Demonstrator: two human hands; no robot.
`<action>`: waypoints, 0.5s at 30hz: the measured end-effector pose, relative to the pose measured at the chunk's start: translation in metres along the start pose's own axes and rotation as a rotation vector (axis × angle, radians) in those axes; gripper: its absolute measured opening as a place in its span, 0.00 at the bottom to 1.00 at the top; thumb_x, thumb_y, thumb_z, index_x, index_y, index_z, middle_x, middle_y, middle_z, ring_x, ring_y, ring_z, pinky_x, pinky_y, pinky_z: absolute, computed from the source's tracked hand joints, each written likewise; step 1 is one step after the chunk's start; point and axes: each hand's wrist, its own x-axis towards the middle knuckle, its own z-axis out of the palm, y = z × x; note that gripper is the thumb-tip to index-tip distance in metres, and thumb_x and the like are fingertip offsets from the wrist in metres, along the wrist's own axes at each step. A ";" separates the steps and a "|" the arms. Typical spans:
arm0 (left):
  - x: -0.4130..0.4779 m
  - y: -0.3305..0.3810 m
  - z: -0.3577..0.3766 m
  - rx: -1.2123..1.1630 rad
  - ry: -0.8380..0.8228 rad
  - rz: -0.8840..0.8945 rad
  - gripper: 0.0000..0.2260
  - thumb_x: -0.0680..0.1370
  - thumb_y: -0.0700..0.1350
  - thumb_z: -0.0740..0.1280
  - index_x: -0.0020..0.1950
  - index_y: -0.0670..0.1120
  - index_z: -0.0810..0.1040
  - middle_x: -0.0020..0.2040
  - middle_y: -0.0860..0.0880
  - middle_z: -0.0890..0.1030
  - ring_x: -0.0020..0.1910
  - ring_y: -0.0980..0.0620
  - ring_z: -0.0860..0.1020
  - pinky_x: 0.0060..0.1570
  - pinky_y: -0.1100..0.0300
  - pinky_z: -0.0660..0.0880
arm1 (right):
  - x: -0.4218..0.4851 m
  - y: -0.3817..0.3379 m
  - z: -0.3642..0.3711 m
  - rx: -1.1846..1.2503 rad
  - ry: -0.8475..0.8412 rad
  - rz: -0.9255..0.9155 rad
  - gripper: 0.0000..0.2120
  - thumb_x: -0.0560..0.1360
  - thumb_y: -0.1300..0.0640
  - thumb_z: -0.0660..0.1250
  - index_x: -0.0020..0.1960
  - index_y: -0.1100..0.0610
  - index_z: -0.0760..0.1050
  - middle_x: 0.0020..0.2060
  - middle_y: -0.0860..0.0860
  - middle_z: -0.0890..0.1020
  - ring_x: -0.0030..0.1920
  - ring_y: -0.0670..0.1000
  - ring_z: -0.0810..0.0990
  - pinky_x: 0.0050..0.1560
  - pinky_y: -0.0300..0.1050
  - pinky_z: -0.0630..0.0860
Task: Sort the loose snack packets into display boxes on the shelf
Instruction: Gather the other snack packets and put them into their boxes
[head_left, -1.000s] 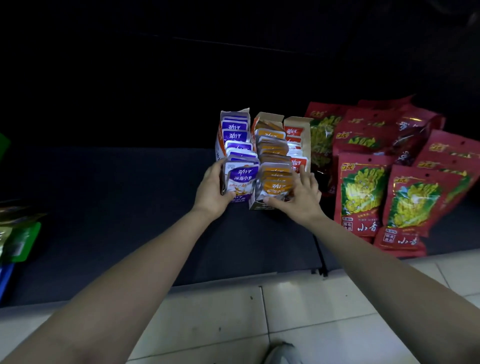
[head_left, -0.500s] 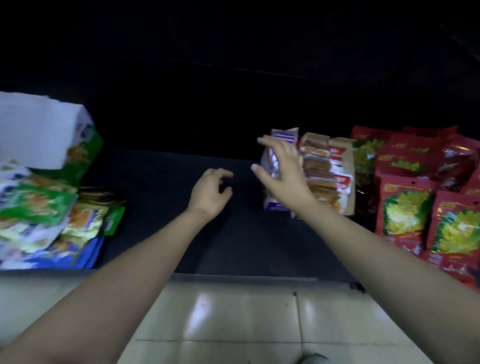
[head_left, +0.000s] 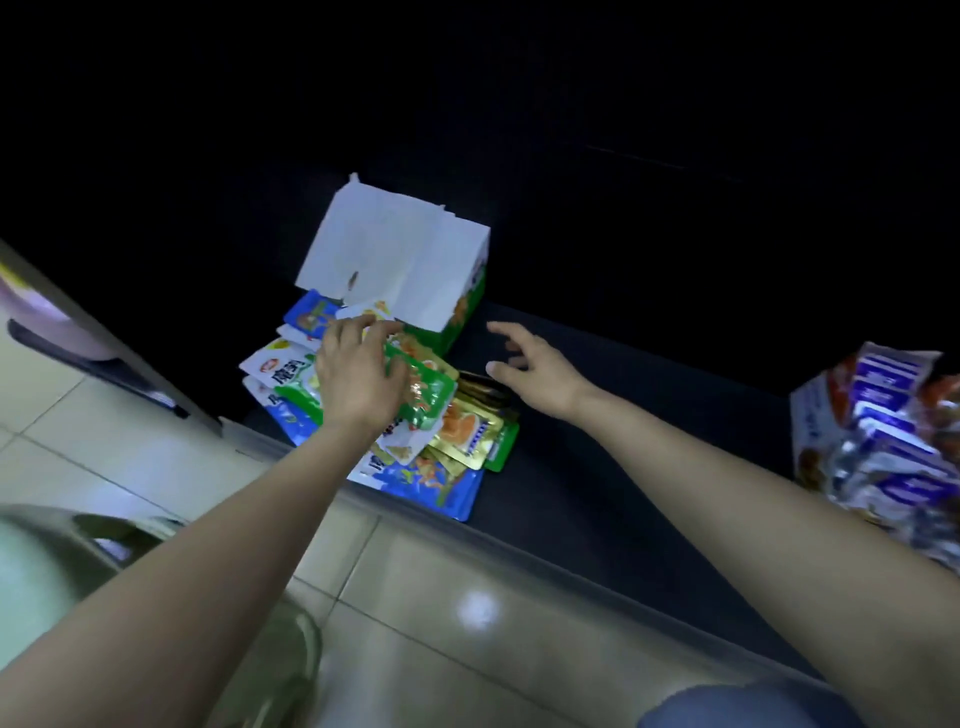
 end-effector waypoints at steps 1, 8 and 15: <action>0.006 -0.006 0.000 0.005 -0.044 0.000 0.19 0.79 0.44 0.64 0.70 0.49 0.72 0.73 0.44 0.67 0.75 0.43 0.57 0.71 0.48 0.55 | 0.013 -0.006 0.006 0.018 0.000 0.016 0.25 0.80 0.51 0.63 0.75 0.43 0.60 0.70 0.57 0.66 0.69 0.55 0.69 0.66 0.48 0.70; 0.027 -0.021 0.023 0.044 -0.251 -0.017 0.23 0.82 0.52 0.58 0.77 0.54 0.61 0.80 0.47 0.53 0.79 0.47 0.46 0.76 0.49 0.44 | 0.074 -0.026 0.041 0.048 -0.092 0.106 0.26 0.82 0.48 0.59 0.78 0.46 0.58 0.77 0.53 0.58 0.75 0.53 0.60 0.70 0.42 0.59; 0.025 -0.021 0.035 0.079 -0.194 0.021 0.22 0.81 0.50 0.60 0.76 0.51 0.65 0.79 0.44 0.54 0.78 0.45 0.47 0.75 0.49 0.41 | 0.069 -0.021 0.043 -0.285 0.243 0.054 0.18 0.81 0.55 0.61 0.65 0.66 0.74 0.58 0.60 0.80 0.59 0.58 0.78 0.60 0.48 0.74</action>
